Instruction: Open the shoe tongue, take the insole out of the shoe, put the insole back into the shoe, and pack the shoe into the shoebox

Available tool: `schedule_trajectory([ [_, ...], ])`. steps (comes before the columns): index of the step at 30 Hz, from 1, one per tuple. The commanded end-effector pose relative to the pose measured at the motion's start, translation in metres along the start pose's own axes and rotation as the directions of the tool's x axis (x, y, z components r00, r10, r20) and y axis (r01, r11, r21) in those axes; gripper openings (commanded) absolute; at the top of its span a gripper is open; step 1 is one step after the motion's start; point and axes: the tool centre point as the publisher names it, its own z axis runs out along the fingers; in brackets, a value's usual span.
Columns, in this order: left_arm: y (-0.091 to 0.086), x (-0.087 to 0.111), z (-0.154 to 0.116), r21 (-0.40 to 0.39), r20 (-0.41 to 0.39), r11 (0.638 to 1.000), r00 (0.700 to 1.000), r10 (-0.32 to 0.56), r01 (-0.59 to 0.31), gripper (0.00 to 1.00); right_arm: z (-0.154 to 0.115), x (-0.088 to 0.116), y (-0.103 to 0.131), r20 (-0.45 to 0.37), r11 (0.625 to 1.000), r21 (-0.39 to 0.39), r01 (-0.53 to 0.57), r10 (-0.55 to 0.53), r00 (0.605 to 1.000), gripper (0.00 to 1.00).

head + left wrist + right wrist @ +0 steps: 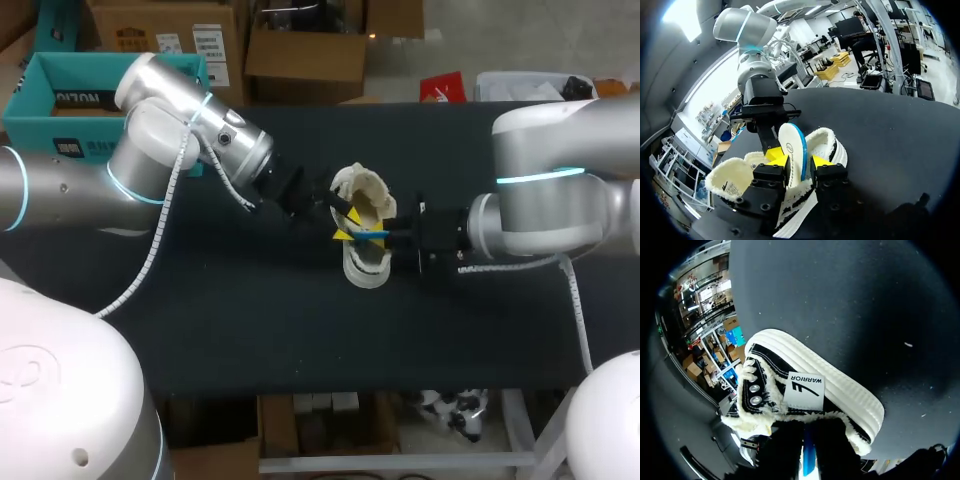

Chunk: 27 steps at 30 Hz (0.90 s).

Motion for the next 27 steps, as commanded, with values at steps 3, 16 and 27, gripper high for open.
schedule_trajectory([
  [3,-0.015,0.007,0.01,-0.045,0.034,0.999,0.999,0.029,-0.028,0.18,-0.003,-0.002,0.002,-0.002,1.0,0.007,-0.001,0.001,1.0,0.0],
  [16,-0.008,0.007,0.007,-0.074,0.051,0.997,0.999,-0.002,0.006,0.0,-0.017,-0.012,-0.029,0.009,0.999,-0.041,0.014,-0.014,1.0,0.38],
  [27,-0.006,0.01,0.007,-0.075,0.051,0.997,0.999,-0.019,0.023,0.0,-0.02,-0.017,-0.043,0.006,0.998,-0.061,0.026,-0.025,1.0,0.0],
])
